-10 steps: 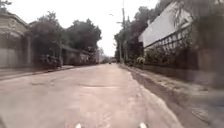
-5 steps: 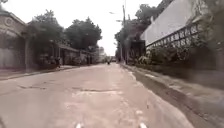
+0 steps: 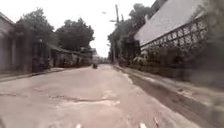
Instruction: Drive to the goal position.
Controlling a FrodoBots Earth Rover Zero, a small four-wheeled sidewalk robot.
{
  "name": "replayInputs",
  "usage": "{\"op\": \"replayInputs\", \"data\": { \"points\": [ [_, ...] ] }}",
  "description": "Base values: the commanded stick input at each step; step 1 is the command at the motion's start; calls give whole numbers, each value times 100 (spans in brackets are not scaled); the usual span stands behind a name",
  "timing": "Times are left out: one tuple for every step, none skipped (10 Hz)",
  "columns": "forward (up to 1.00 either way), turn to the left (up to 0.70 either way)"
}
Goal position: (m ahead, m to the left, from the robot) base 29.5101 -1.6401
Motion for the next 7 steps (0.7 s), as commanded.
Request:
{"op": "replayInputs", "data": {
  "points": [
    [85, 0],
    [85, 0],
    [85, 0],
    [85, 0],
    [85, 0],
    [85, 0],
    [85, 0]
  ]
}}
